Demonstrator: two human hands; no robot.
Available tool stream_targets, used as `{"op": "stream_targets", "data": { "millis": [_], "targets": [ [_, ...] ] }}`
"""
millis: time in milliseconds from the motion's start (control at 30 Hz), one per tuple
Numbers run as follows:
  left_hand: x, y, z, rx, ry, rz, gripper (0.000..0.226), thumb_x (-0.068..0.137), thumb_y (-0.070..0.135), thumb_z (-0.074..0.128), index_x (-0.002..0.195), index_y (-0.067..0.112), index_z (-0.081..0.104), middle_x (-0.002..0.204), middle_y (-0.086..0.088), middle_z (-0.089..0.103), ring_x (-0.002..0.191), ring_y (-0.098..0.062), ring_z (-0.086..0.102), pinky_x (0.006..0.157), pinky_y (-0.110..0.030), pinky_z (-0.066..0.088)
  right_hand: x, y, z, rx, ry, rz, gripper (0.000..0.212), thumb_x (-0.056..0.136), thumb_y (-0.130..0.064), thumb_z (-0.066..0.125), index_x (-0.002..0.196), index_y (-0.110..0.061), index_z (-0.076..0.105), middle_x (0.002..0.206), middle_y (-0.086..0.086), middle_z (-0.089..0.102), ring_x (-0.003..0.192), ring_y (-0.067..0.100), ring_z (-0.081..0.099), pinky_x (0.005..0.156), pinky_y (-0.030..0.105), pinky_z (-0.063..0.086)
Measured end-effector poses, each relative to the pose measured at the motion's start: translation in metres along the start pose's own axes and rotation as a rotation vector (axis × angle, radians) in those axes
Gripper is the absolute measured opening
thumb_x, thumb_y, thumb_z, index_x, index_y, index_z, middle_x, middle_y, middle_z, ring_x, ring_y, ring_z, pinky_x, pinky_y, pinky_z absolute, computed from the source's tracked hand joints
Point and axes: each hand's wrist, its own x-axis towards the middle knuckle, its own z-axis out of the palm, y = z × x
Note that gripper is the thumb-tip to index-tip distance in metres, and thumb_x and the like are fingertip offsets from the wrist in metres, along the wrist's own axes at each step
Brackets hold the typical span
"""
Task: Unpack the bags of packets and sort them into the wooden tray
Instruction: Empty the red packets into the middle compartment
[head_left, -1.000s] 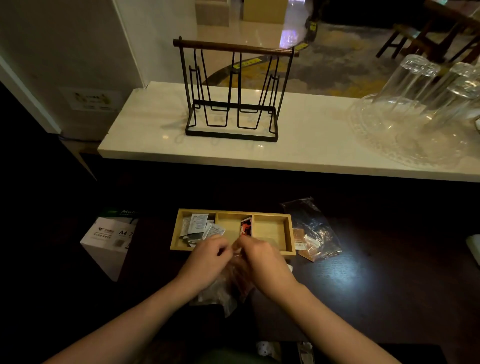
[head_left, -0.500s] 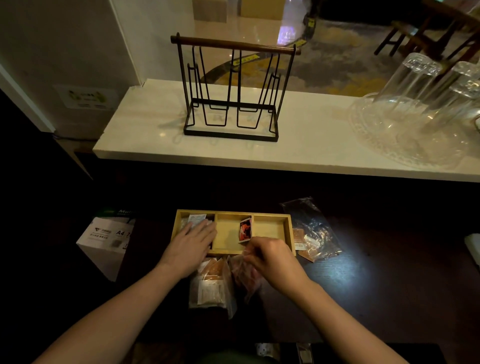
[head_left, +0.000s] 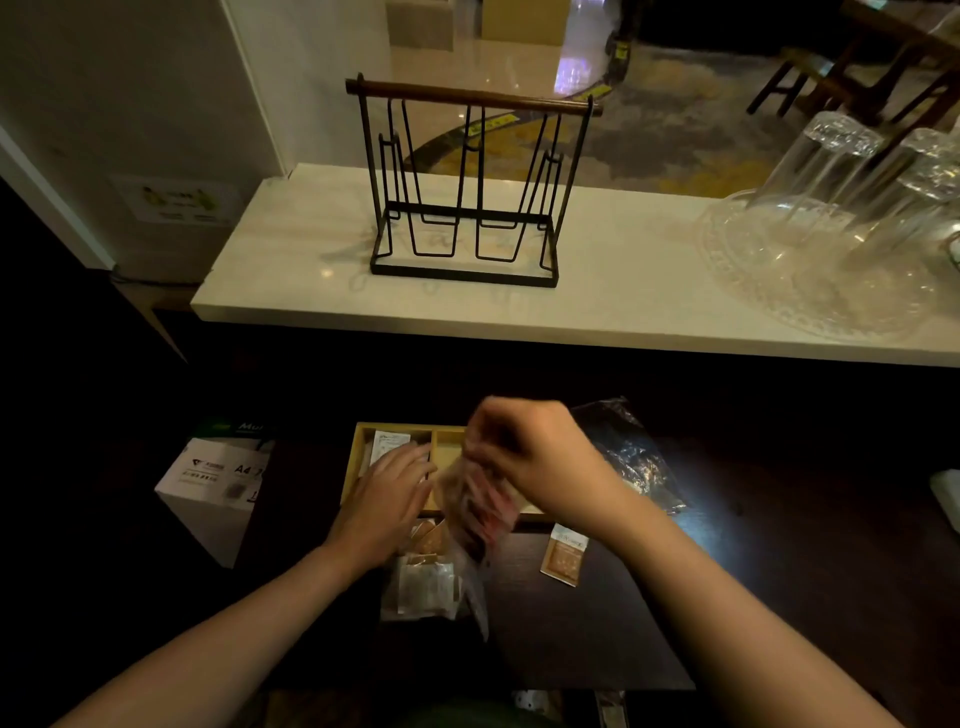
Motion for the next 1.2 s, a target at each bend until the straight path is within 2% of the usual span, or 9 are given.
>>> {"op": "stream_targets", "data": {
  "millis": [67,167,267,433,600,667,767,967,1200],
  "targets": [
    [-0.002,0.016,-0.005,-0.519,0.084,-0.263,0.031,0.101,0.030,0.029,0.104,0.028,0.060,0.112,-0.002,0.064,0.110,-0.022,0.059,0.087,-0.034,0.047,0.009,-0.015,-0.014,0.153,0.055,-0.030,0.011,0.085,-0.015,0.065,0.083,-0.025,0.060,0.076,-0.014,0.059,0.072,0.003,0.059,0.066,0.015,0.048],
    [-0.001,0.028,-0.019,-1.378,-0.071,-0.685,0.057,0.094,0.059,0.021,0.114,0.021,0.059,0.111,-0.018,0.066,0.095,-0.037,0.066,0.069,-0.044,0.056,0.022,-0.018,-0.020,0.354,0.170,0.015,0.007,0.087,-0.016,0.063,0.084,-0.021,0.060,0.079,-0.008,0.062,0.078,0.011,0.062,0.071,0.027,0.051],
    [-0.006,0.028,-0.036,-1.673,-0.209,-0.723,0.068,0.091,0.064,0.024,0.118,0.013,0.059,0.103,-0.019,0.069,0.081,-0.032,0.068,0.058,-0.038,0.058,0.033,-0.004,-0.008,0.419,0.193,0.110,0.008,0.088,-0.017,0.061,0.083,-0.023,0.059,0.080,-0.007,0.061,0.080,0.011,0.059,0.073,0.028,0.049],
    [-0.011,0.015,-0.045,-1.237,0.168,-0.744,0.044,0.094,0.050,0.039,0.105,0.014,0.062,0.086,-0.007,0.067,0.053,-0.012,0.058,0.038,-0.023,0.043,0.039,0.036,0.019,0.455,0.172,0.270,0.002,0.089,-0.017,0.060,0.088,-0.019,0.061,0.080,-0.007,0.059,0.077,0.007,0.058,0.071,0.022,0.049],
    [-0.016,-0.004,-0.053,-0.758,0.288,-0.643,0.037,0.093,0.050,0.039,0.096,0.019,0.057,0.060,0.000,0.053,0.042,-0.012,0.044,0.036,-0.024,0.036,0.037,0.071,0.045,0.386,0.090,0.411,0.005,0.089,-0.021,0.059,0.089,-0.026,0.062,0.092,0.004,0.066,0.087,0.020,0.063,0.079,0.037,0.053],
    [-0.017,-0.010,-0.053,-0.639,0.343,-0.603,0.030,0.097,0.043,0.039,0.089,0.019,0.056,0.056,-0.001,0.051,0.041,-0.015,0.044,0.034,-0.024,0.035,0.035,0.078,0.051,0.489,0.047,0.440,0.010,0.091,-0.015,0.056,0.093,-0.022,0.062,0.094,0.005,0.064,0.083,0.018,0.062,0.070,0.029,0.054],
    [-0.017,-0.019,-0.054,-0.594,0.390,-0.558,0.032,0.099,0.029,0.040,0.078,0.008,0.050,0.058,-0.009,0.047,0.044,-0.019,0.044,0.033,-0.023,0.034,0.033,0.087,0.058,0.579,0.026,0.493,0.013,0.092,-0.009,0.053,0.100,-0.016,0.061,0.089,0.001,0.061,0.066,0.007,0.058,0.050,0.014,0.046],
    [-0.012,-0.013,-0.061,-0.541,0.383,-0.466,0.033,0.099,0.024,0.042,0.073,0.004,0.045,0.052,-0.005,0.040,0.037,-0.009,0.042,0.035,-0.020,0.037,0.026,0.101,0.072,0.826,-0.017,0.611,0.018,0.092,-0.001,0.050,0.109,-0.003,0.055,0.088,0.008,0.062,0.072,0.015,0.064,0.065,0.022,0.058],
    [-0.005,-0.004,-0.068,-0.513,0.380,-0.384,0.031,0.097,0.024,0.047,0.068,0.012,0.047,0.054,-0.005,0.044,0.040,-0.011,0.048,0.037,-0.019,0.038,0.021,0.107,0.080,0.956,0.010,0.668,0.020,0.094,-0.001,0.048,0.113,0.001,0.052,0.079,0.008,0.060,0.066,0.015,0.061,0.059,0.019,0.055]
  ]
}}
